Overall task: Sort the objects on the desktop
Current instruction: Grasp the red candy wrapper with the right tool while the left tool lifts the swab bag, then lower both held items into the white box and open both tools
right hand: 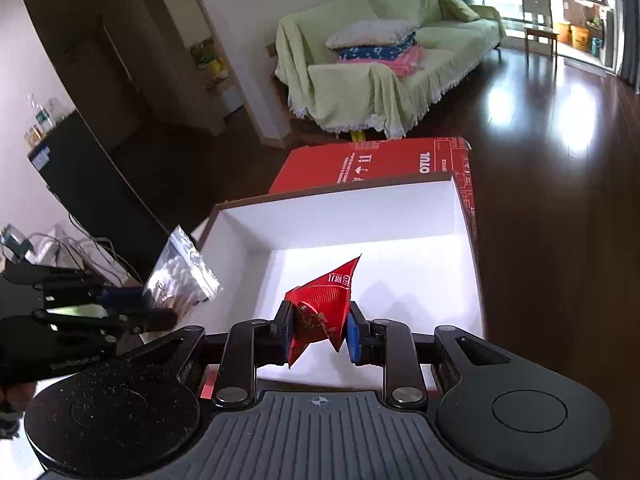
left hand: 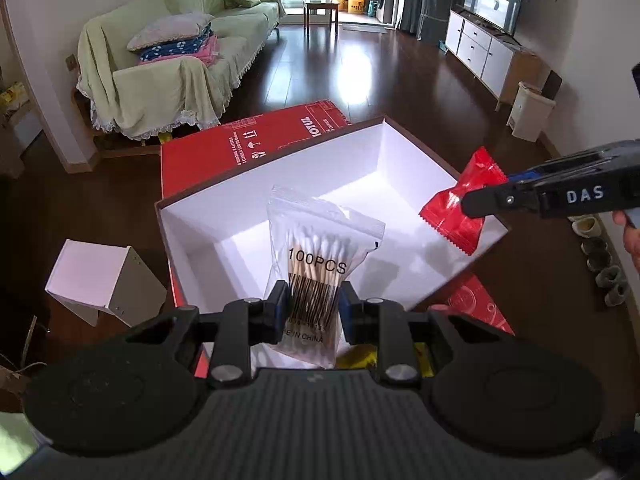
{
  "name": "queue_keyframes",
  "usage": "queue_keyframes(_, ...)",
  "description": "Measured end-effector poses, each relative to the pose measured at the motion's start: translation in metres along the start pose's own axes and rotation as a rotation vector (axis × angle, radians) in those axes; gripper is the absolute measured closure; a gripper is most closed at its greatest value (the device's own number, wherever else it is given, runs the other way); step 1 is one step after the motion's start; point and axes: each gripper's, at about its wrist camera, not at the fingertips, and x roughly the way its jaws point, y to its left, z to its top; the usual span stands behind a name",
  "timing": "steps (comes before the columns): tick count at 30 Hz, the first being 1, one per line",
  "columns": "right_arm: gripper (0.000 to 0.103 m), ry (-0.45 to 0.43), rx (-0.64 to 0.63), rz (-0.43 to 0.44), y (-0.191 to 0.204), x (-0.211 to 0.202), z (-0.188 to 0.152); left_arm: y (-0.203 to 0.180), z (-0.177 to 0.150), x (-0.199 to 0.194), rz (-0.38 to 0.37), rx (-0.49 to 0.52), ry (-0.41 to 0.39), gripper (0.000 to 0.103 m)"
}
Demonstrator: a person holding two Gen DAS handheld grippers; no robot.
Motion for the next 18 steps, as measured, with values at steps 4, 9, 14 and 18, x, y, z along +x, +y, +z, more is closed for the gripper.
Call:
queue_keyframes(4, 0.078, 0.055, -0.044, -0.006, -0.01, 0.024, 0.009, 0.012, 0.014, 0.021, -0.002, 0.0, 0.034, 0.081)
queue_keyframes(9, 0.078, 0.148, -0.066, -0.008, -0.026, 0.066, 0.012, 0.018, 0.024, 0.056, -0.005, 0.0, 0.118, 0.081)
queue_keyframes(14, 0.078, 0.231, -0.085, -0.027, -0.037, 0.096, 0.004, 0.014, 0.021, 0.09, -0.024, -0.005, 0.195, 0.081)
queue_keyframes(18, 0.078, 0.261, -0.088, -0.036, -0.045, 0.111, 0.003, 0.012, 0.016, 0.111, -0.027, -0.002, 0.234, 0.081)
